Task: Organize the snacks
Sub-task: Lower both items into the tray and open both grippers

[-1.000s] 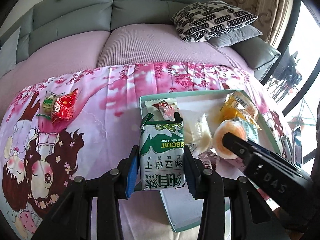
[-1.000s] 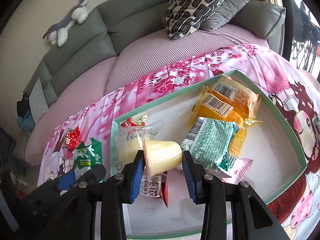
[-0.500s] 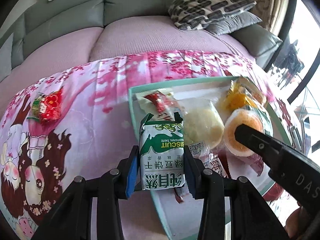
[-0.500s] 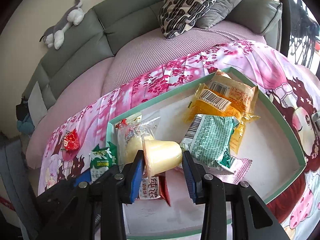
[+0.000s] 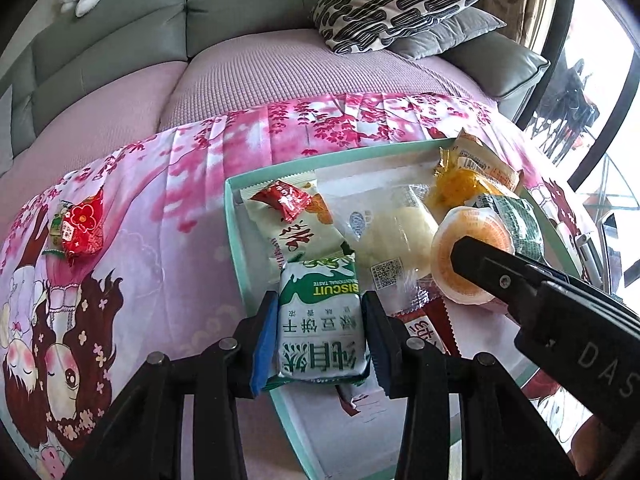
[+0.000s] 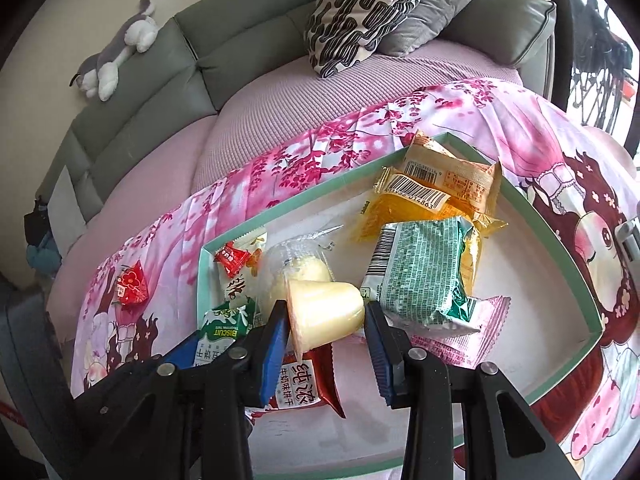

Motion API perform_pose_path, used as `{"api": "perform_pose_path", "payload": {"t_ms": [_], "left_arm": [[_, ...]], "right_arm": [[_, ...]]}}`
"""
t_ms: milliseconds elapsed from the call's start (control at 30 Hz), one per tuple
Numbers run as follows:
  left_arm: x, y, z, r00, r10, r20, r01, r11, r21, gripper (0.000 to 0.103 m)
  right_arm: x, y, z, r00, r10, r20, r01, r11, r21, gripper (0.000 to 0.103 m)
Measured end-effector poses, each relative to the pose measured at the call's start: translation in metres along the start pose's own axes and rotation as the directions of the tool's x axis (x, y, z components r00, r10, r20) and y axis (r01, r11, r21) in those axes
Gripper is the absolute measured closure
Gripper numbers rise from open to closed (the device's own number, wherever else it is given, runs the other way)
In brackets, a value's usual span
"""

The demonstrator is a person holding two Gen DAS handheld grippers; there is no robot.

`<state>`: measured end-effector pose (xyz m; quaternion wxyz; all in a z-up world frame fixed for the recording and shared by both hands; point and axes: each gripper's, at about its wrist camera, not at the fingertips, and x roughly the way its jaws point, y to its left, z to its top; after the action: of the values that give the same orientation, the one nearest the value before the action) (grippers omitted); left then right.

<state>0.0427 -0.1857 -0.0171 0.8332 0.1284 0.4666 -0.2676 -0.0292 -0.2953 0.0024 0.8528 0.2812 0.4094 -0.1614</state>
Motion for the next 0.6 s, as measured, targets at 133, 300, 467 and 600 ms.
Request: {"api": "perform_pose_path", "payload": {"t_ms": [133, 300, 467, 600], "left_arm": [[-0.006, 0.003, 0.001, 1.0, -0.007, 0.011, 0.007, 1.0, -0.009, 0.044], [-0.015, 0.006, 0.003, 1.0, -0.006, 0.023, 0.006, 1.0, -0.014, 0.041], [-0.024, 0.014, 0.005, 1.0, 0.002, 0.027, -0.001, 0.999, -0.034, 0.041], [-0.029, 0.028, 0.006, 1.0, 0.02, 0.02, -0.018, 0.996, -0.084, 0.041]], "right_arm": [[-0.002, 0.001, 0.001, 1.0, -0.001, 0.005, 0.001, 1.0, -0.006, 0.062], [-0.004, 0.002, 0.001, 1.0, -0.001, 0.009, 0.001, 1.0, -0.014, 0.062], [-0.007, 0.005, 0.002, 1.0, 0.006, 0.016, -0.005, 1.0, -0.025, 0.06], [-0.007, 0.007, 0.002, 1.0, -0.001, 0.016, 0.001, 0.999, -0.034, 0.06]]}}
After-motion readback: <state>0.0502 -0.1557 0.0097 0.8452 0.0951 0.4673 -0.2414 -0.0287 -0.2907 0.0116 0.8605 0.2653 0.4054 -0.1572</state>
